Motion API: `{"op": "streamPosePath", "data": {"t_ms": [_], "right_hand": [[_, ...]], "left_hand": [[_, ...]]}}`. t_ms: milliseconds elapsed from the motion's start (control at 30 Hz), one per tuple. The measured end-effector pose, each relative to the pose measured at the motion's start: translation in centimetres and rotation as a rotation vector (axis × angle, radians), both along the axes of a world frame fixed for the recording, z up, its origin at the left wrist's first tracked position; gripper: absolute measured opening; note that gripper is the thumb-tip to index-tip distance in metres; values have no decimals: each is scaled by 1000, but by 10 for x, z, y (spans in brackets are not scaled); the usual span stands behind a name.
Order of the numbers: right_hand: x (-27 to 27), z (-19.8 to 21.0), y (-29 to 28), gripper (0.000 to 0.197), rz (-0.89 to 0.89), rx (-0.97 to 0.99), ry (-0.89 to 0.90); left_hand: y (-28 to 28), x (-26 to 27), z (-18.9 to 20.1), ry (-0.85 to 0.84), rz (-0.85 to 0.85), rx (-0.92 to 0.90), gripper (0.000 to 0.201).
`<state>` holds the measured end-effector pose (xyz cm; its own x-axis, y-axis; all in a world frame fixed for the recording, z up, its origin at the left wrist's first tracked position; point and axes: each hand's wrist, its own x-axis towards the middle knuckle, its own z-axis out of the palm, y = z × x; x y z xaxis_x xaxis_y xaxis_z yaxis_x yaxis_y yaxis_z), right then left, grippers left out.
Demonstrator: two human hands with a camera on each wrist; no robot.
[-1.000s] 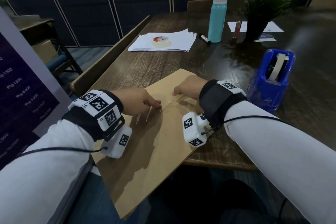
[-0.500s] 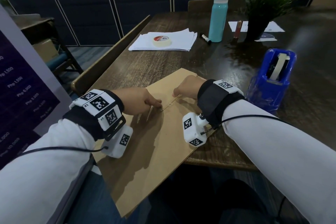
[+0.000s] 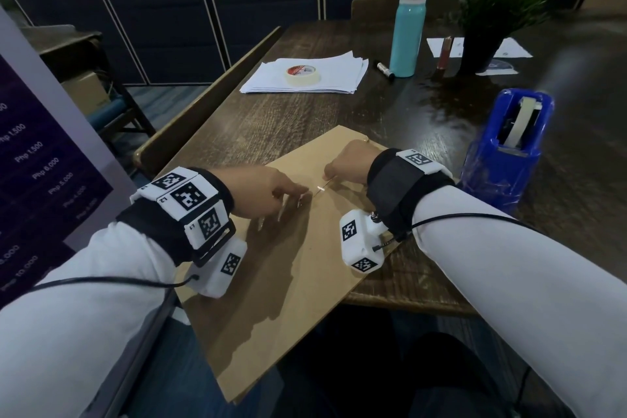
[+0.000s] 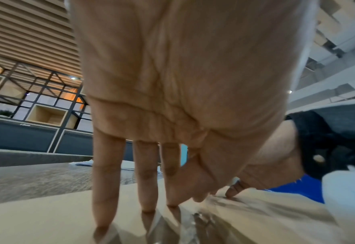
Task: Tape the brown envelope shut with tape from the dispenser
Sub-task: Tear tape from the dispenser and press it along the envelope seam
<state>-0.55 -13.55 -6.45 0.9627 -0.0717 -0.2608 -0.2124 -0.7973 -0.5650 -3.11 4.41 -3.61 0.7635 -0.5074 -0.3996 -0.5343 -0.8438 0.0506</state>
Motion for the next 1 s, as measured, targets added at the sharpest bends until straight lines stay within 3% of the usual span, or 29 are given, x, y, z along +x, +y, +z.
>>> {"op": "streamPosePath", "data": {"t_ms": [333,600,1000], "right_hand": [[-1,-1,-1,40,10,-43,-3],[0,0,-1,23,67,-144,-22],[0,-1,-1,39,25,-121,-32]], "left_hand": [[-6,-5,-3,-71,-87,93,67],[-11,-9,-3,-76,-79,117,69],[-21,-15,1,-84,-94,176,63]]}}
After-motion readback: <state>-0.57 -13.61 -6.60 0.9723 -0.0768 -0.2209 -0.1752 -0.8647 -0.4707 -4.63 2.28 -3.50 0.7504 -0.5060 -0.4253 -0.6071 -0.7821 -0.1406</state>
